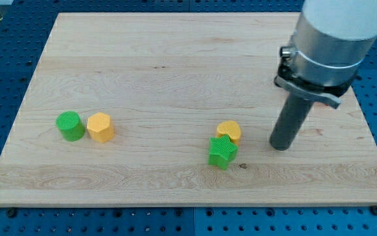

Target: Move your hand to the left of the green star

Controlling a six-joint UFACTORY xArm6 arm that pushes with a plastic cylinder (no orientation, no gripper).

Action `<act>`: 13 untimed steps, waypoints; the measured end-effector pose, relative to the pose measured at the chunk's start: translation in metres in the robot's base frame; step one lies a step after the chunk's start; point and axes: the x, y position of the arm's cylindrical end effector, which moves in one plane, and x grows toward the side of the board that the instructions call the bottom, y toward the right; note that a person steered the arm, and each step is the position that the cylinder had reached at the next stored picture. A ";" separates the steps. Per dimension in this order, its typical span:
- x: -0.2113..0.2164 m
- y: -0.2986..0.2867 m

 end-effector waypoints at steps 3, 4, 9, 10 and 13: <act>-0.011 -0.030; -0.020 -0.030; -0.061 -0.058; -0.087 -0.067; -0.116 -0.130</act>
